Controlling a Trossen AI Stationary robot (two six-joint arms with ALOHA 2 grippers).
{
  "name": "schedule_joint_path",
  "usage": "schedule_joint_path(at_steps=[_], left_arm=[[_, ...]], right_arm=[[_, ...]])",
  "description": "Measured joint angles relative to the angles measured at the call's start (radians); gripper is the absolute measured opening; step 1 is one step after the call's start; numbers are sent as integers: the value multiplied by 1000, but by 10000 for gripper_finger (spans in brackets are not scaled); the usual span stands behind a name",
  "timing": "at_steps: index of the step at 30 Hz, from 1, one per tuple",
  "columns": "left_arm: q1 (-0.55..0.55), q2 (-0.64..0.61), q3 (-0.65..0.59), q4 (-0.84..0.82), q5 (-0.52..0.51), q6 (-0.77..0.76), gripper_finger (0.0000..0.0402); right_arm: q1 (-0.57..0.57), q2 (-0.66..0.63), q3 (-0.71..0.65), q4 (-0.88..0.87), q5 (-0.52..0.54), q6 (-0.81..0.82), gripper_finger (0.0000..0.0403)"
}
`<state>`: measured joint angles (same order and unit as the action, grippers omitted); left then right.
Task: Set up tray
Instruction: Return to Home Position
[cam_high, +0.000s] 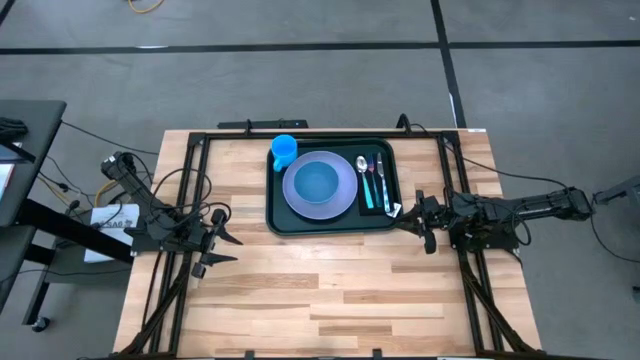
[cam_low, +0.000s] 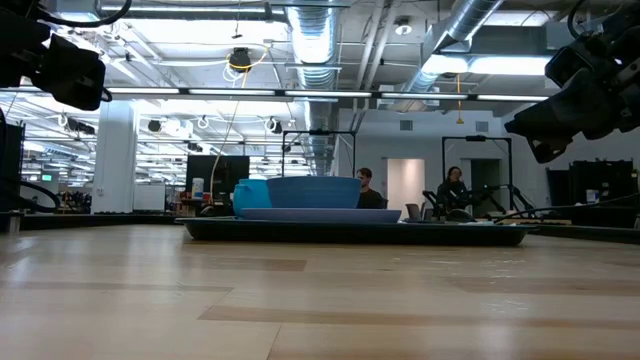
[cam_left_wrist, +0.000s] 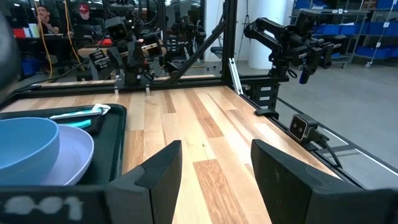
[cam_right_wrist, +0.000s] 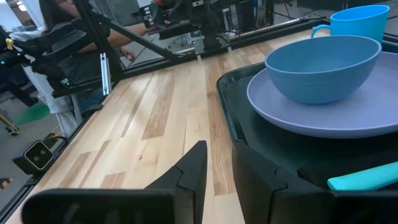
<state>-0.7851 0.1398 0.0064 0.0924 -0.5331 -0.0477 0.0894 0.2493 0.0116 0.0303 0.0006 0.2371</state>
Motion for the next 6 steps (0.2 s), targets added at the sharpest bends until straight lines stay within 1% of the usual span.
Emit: schedule_joint_path(at_steps=[6], left_arm=[[0, 0, 0, 0, 0, 5, 180]], right_arm=[[0, 0, 0, 0, 0, 0, 68]])
